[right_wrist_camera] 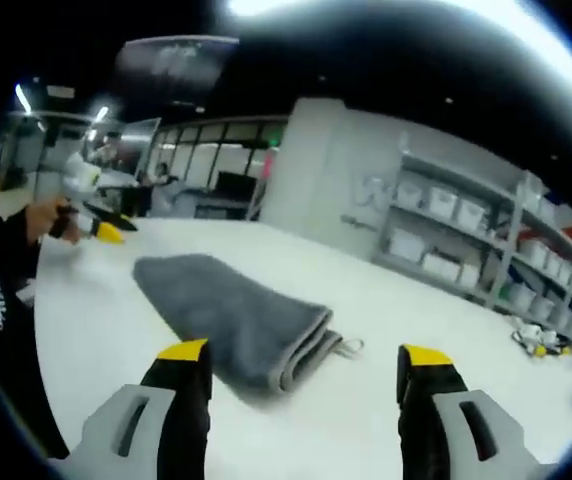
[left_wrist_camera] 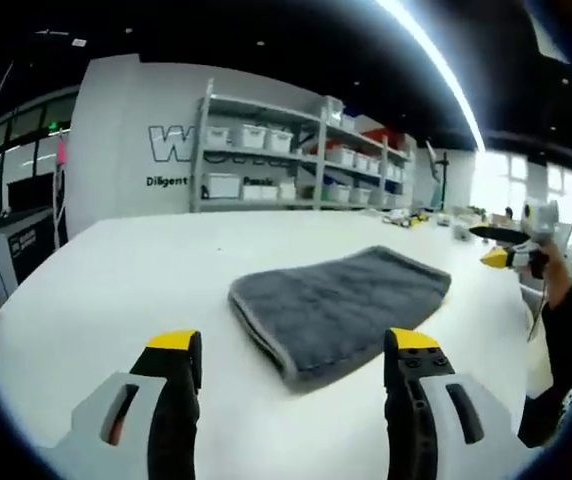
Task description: Open the folded towel by lifting each exposed corner and separating the folded layers until the towel lies flat within the target outline without major curled edges
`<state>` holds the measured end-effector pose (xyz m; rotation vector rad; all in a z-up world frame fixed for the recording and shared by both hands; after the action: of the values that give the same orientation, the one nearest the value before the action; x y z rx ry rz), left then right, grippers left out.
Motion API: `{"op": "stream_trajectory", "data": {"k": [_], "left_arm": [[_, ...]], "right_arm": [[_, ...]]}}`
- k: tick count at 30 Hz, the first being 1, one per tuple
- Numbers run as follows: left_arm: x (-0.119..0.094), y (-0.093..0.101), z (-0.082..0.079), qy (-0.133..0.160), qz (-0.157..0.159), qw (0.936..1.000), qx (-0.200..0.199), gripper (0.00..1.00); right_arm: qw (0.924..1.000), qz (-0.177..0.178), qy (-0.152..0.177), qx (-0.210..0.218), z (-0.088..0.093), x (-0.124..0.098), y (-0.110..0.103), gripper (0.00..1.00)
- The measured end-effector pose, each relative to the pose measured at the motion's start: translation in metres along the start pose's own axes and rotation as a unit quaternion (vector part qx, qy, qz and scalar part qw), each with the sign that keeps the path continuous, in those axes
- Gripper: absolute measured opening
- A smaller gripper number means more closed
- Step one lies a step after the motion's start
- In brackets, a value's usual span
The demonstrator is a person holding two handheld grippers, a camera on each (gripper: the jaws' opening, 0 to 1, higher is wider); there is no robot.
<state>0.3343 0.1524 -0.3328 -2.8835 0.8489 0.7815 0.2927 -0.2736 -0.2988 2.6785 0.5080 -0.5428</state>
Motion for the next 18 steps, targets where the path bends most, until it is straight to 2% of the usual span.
{"op": "stream_trajectory", "data": {"k": [7,11,13,17,18], "left_arm": [[0.002,0.000,0.002,-0.010,-0.002,0.9999,0.005,0.70],[0.008,0.001,0.008,-0.027,0.001,0.9996,0.010,0.66],[0.010,0.004,0.010,-0.037,0.027,0.9990,-0.001,0.65],[0.015,0.005,0.011,-0.042,0.045,0.9980,-0.012,0.62],[0.016,0.007,0.012,-0.046,0.059,0.9969,-0.023,0.61]], "right_arm": [[0.9998,-0.014,-0.014,0.001,0.006,0.007,-0.002,0.70],[0.9996,-0.021,-0.021,0.005,0.010,0.011,-0.003,0.75],[0.9995,-0.024,-0.021,0.008,0.011,0.011,-0.004,0.76],[0.9992,-0.030,-0.018,0.018,0.013,0.013,-0.002,0.76],[0.9991,-0.032,-0.021,0.021,0.014,0.014,-0.001,0.76]]}}
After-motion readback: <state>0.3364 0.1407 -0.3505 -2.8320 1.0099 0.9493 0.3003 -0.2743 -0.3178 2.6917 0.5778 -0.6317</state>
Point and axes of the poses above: the point that each gripper's makers call its tool centre point, and the gripper's own axes: x roughly forward along the fingers, y roughly to its right, z roughly out of its underside, the point moved 8 cm from there along -x, roughly backward along the fingers, and after that the axes turned 15 degrees about -y, right-handed, at the moved point
